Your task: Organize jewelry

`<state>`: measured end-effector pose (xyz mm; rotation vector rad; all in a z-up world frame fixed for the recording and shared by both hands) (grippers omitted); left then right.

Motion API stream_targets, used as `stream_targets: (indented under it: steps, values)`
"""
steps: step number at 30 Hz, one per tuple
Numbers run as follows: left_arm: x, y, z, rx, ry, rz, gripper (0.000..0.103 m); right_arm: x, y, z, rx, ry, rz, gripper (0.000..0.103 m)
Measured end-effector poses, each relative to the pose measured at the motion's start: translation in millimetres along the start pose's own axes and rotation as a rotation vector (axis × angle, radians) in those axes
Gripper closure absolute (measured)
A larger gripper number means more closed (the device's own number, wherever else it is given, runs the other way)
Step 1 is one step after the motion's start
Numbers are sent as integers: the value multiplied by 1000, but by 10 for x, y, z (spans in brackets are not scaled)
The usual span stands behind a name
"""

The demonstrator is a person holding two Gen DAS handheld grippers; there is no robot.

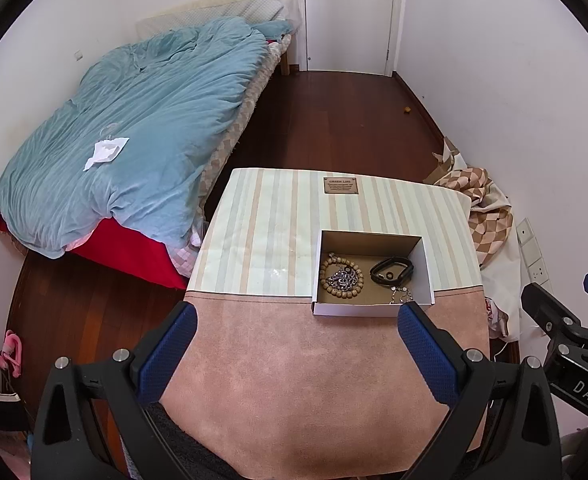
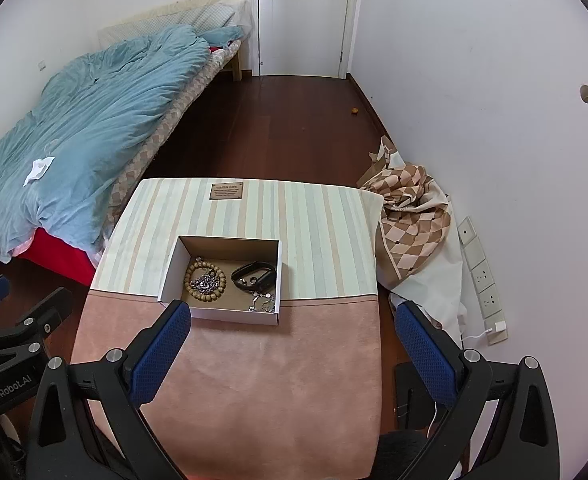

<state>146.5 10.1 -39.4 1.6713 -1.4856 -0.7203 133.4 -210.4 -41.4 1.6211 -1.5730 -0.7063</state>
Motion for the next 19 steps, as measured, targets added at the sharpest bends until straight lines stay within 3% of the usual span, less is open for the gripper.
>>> stream_targets:
  steps: [19]
  values:
    - [-3, 36, 2, 4, 8, 13, 1, 0, 31, -11, 3, 1, -3, 0]
Point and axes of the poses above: each gripper's, at about its wrist camera, not at the fingertips, and y roughly against the way its jaws point, x to its right, z to its underside, the point moved 7 cm from there along -y, roughly the way its jaws point, and after that the axes turned 11 degrees about y, right-handed, at the moved point
